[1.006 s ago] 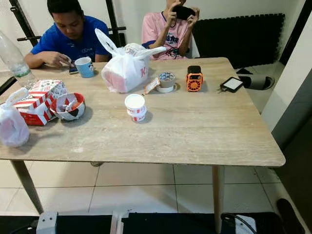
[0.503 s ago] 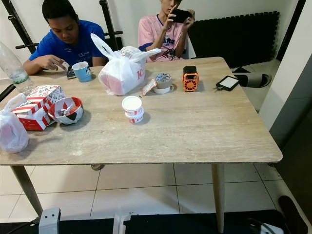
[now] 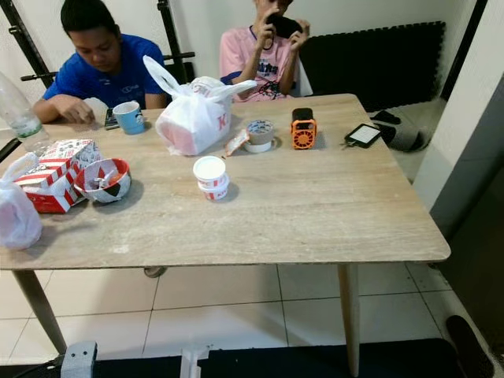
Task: Restocking fridge
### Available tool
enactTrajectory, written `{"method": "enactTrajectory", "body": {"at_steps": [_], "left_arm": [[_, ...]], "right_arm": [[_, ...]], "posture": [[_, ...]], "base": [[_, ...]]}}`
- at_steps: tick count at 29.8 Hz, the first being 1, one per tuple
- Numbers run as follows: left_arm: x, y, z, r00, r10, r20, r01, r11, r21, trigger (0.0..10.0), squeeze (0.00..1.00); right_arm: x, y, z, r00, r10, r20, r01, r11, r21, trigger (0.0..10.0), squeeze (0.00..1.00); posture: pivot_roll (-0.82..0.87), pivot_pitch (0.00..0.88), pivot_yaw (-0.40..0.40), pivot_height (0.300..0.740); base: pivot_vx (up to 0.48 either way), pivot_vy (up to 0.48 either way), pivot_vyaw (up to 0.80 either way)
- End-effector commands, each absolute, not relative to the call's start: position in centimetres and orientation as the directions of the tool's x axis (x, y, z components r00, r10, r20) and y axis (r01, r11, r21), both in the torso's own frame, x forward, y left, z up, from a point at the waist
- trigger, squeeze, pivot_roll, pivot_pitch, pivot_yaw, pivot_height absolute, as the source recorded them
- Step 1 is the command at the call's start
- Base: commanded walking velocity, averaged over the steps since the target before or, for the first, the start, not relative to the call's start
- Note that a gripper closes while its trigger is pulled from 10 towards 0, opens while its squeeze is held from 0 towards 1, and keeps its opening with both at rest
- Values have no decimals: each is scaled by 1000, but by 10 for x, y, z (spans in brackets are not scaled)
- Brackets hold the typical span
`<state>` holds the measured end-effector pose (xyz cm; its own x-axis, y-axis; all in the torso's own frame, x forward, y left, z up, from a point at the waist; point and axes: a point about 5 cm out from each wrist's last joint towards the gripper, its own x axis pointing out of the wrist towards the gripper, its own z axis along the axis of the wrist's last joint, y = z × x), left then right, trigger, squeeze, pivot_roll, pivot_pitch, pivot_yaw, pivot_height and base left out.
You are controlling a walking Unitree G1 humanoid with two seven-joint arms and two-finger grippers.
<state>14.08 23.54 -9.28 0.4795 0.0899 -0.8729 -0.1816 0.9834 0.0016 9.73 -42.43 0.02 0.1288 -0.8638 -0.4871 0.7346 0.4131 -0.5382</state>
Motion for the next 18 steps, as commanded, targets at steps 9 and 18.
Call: {"method": "enactTrajectory", "body": {"at_steps": [9, 18], "left_arm": [[148, 229, -92, 478, 75, -875, -138, 990, 9, 10000, 0], [147, 223, -94, 480, 57, -875, -131, 991, -7, 10000, 0]], "right_arm": [[200, -468, 140, 391, -920, 19, 881, 368, -299, 10000, 0], [316, -387, 222, 799, -524, 294, 564, 823, -67, 10000, 0]], "posture": [[-193, 0, 126, 740], [-178, 0, 105, 740]], "base": [[0, 0, 0], [0, 0, 0]]}}
